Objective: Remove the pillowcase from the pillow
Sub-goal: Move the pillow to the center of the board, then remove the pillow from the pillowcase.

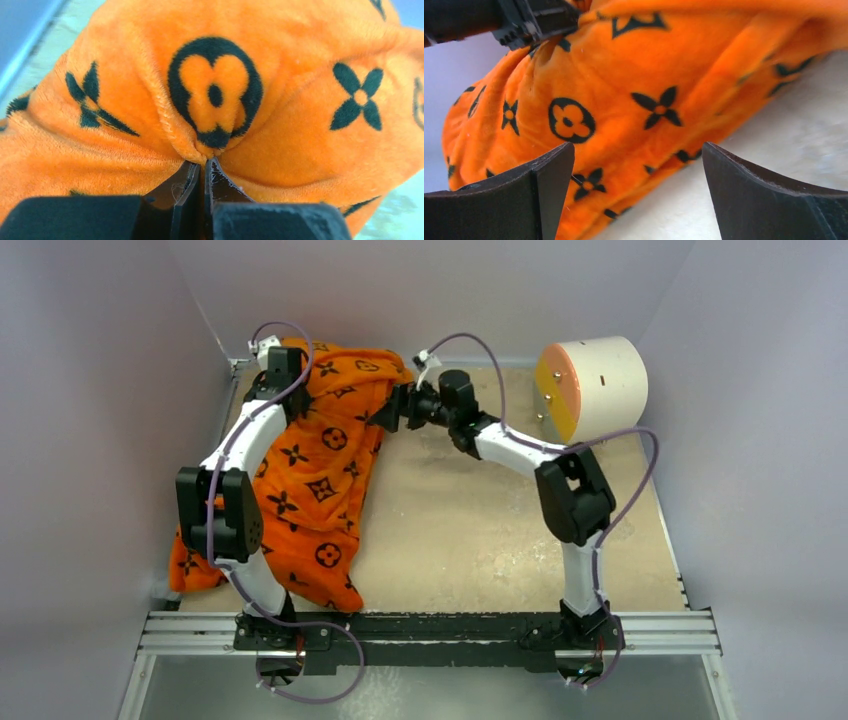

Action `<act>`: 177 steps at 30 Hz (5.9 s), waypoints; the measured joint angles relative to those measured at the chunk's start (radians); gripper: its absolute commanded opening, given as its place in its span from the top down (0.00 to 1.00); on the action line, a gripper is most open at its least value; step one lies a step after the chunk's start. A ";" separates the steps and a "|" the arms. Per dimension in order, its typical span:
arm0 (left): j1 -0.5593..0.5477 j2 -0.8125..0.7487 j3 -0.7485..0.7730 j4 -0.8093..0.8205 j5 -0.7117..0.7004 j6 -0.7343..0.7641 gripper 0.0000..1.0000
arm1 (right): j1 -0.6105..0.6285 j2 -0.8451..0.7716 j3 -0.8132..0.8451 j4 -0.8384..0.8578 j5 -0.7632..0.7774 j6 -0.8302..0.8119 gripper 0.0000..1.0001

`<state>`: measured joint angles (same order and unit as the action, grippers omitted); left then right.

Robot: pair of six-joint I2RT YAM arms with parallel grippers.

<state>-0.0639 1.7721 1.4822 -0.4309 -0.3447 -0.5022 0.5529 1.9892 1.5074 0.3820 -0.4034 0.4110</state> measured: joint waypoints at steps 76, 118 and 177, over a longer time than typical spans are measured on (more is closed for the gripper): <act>-0.797 -0.525 -0.575 0.383 0.126 0.641 0.16 | -0.277 -0.876 -0.493 -0.465 0.200 -0.065 0.01; -0.806 -0.327 -0.525 0.605 -0.124 0.932 0.14 | -0.277 -0.883 -0.566 -0.482 0.186 -0.137 0.01; -0.351 -0.285 -0.161 0.175 0.144 0.491 1.00 | 0.677 -0.139 -0.040 -0.499 1.089 0.280 0.94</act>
<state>-0.4152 1.4868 1.3216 -0.2558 -0.2008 -0.0116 1.2301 1.8503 1.4670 -0.1165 0.6853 0.6910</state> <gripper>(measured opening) 0.021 0.262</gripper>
